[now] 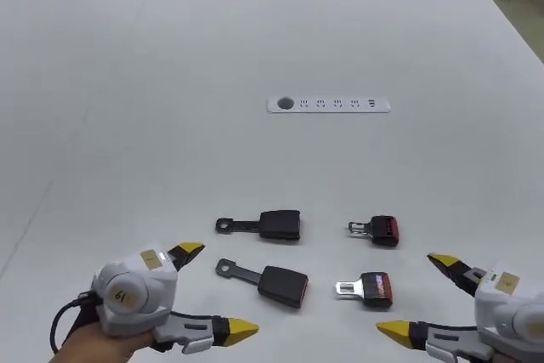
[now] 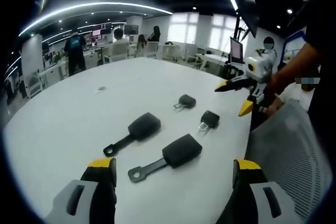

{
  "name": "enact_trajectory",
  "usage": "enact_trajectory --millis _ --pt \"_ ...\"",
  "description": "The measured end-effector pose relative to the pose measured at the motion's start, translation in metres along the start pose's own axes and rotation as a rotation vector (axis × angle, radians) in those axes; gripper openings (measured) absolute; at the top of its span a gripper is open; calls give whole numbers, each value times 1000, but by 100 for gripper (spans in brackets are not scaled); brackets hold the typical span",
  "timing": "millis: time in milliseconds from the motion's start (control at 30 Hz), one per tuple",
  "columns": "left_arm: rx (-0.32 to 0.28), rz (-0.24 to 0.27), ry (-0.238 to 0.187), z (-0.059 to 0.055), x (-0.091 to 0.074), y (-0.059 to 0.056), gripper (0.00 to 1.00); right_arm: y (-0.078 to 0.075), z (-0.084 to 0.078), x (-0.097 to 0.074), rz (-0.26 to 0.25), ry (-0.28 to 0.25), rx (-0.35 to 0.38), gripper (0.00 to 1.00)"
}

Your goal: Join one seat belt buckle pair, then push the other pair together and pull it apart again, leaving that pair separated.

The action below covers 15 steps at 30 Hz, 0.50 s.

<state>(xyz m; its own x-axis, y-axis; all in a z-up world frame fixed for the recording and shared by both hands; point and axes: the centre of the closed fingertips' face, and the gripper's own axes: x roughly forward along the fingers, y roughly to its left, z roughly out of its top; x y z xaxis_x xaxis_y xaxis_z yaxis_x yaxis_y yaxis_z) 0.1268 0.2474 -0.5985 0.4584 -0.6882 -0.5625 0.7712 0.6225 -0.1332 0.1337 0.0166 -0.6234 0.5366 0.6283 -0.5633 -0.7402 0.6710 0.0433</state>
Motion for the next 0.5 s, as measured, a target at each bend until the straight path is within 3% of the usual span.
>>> enact_trajectory --millis 333,500 --pt "30 -60 43 -9 28 -1 91 4 -6 17 51 31 -10 83" --pt "51 -85 57 -5 38 -3 89 2 -10 24 73 51 -27 82"
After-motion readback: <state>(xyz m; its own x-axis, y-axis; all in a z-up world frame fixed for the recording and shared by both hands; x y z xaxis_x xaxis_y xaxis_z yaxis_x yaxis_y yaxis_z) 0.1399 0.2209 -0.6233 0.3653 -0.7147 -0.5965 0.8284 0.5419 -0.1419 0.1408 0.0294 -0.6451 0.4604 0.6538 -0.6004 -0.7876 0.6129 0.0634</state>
